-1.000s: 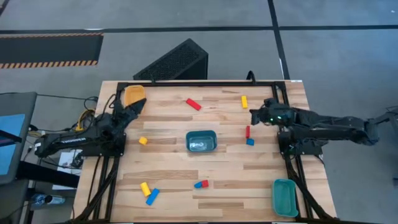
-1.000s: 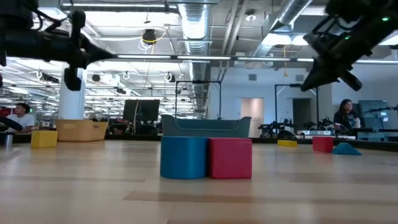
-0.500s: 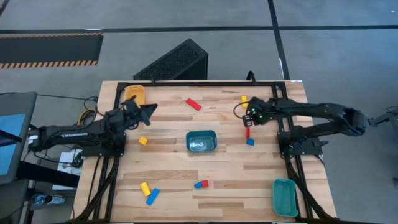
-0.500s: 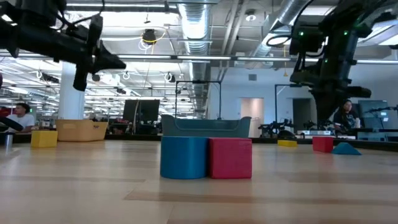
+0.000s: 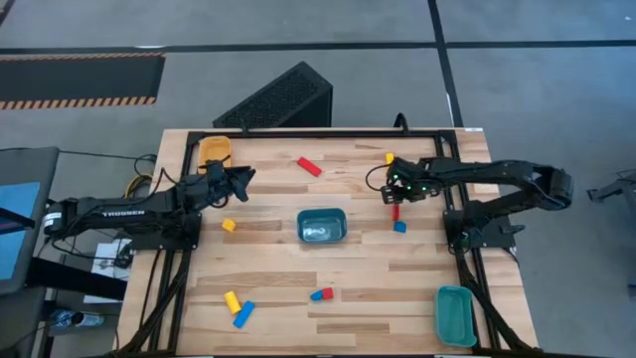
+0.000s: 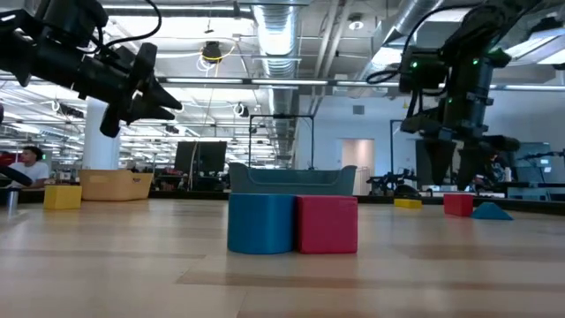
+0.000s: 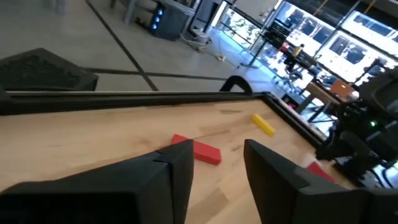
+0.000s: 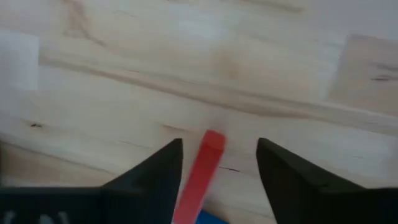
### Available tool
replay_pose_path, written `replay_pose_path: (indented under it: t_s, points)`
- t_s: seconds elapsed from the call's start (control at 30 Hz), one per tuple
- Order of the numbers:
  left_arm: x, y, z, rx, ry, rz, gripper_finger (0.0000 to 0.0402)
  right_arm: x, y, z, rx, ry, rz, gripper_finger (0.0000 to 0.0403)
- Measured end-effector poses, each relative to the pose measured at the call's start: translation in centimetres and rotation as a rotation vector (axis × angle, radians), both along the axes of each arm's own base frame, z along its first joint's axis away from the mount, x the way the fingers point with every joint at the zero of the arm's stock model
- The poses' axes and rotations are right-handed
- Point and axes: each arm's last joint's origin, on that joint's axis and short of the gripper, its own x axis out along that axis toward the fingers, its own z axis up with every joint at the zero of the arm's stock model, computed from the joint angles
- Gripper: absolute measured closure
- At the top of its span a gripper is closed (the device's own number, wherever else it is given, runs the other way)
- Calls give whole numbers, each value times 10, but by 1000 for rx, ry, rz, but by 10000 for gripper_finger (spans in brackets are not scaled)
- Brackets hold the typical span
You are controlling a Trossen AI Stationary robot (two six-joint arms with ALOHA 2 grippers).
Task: Sort & place blocks by color
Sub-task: Put the top right red block into the blue bin
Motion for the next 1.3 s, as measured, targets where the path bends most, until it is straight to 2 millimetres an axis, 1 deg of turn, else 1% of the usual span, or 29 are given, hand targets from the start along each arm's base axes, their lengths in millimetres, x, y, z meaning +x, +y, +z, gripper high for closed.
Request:
replay_pose_path:
  t_s: [0.07, 0.17, 0.27, 0.4, 0.6, 0.83, 1.0, 1.13, 1.2, 1.3]
  points:
    - [0, 2, -1, 0, 5, 13, 266, 6, 1, -7, 12, 11, 20, 161]
    - [-1, 5, 0, 0, 6, 34, 264, 13, 5, -19, 31, 60, 49, 160]
    - [-2, 6, 0, 0, 6, 46, 264, 17, 10, -30, 54, 113, 58, 173]
    - [-2, 7, 0, 3, 8, 53, 264, 21, 14, -37, 57, 145, 53, 200]
    - [-2, 7, 0, 33, 34, 47, 264, 21, 18, -36, 49, 138, 64, 256]
    - [-2, 8, 4, 76, 23, 70, 264, 22, 17, -26, 41, 60, 77, 351]
    - [-5, 13, 4, 61, -2, 160, 264, 29, 15, -25, -7, -7, 139, 356]
    - [-5, 16, 10, 49, -82, 140, 261, 35, 14, -23, -33, -65, 152, 356]
    - [-4, 16, 13, 37, -106, 125, 251, 38, 13, -22, -45, -97, 154, 356]
    - [-3, 17, 19, 37, -116, 112, 225, 42, 11, -17, -63, -124, 171, 356]
